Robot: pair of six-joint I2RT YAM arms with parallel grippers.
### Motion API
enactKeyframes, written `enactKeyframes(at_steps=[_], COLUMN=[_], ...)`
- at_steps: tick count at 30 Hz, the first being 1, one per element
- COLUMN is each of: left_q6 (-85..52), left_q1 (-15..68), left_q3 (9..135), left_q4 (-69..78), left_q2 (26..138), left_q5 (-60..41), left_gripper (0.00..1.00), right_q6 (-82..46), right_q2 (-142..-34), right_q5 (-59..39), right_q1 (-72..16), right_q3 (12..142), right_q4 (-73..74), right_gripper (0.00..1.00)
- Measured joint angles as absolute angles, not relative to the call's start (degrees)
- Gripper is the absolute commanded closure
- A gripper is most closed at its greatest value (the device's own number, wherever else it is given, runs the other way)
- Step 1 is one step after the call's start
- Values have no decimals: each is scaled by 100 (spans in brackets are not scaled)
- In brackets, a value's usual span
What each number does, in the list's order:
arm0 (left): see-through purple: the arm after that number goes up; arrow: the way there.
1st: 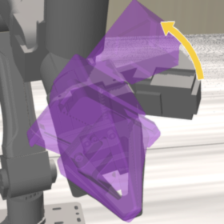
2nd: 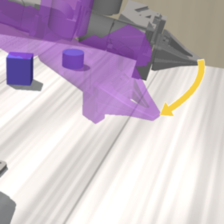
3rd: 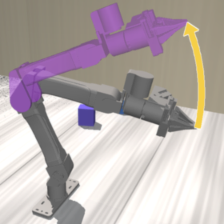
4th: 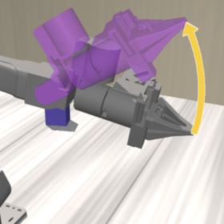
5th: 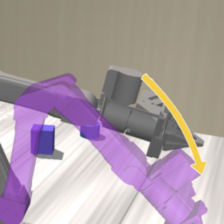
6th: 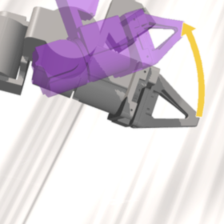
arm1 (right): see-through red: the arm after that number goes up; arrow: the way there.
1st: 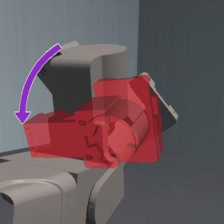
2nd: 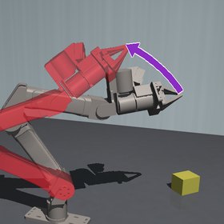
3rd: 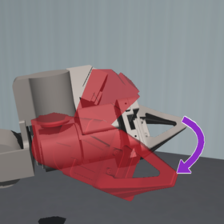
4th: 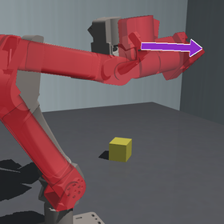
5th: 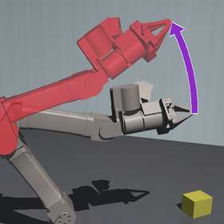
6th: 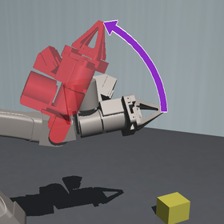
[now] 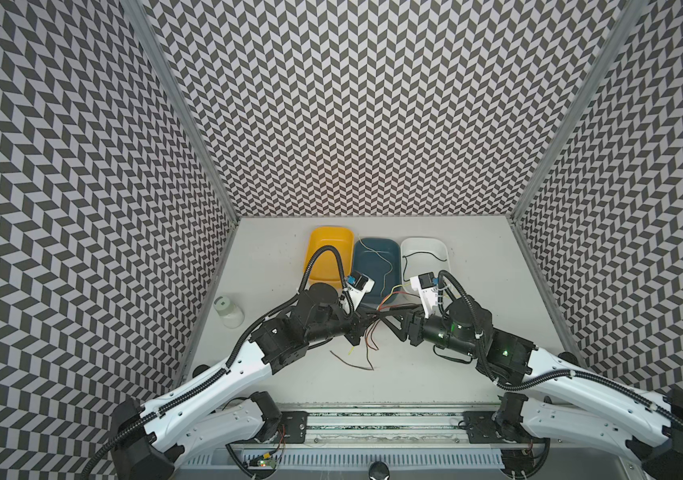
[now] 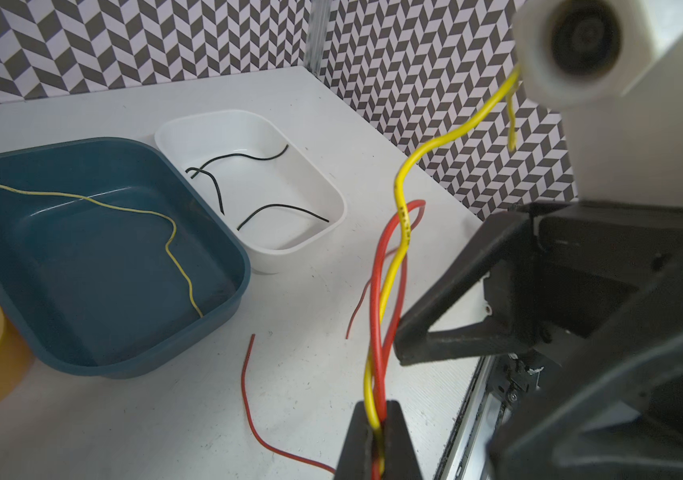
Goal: Untangle the cables
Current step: 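Close the right gripper on the red wire below the left gripper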
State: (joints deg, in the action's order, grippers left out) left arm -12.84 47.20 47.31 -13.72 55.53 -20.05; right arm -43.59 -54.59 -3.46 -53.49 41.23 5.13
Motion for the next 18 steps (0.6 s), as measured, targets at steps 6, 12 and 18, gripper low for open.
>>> enactKeyframes(at_steps=[6, 12, 18], left_q6=[-1142, -1037, -941], left_q1=[4772, 4858, 4934], left_q3=[4731, 4731, 4731], left_q4=[-1437, -1487, -1544], left_q2=[5551, 5537, 5540], left_q5=[-2053, -2161, -2171], left_gripper=[100, 100, 100], right_q6=[-4362, -4351, -4320], right_q2=[-5682, -5684, -5835], right_q5=[-38, 244, 165], right_q1=[-5354, -5352, -5354], right_q3=[4303, 4357, 4560], right_q4=[502, 464, 462], right_gripper=[51, 65, 85])
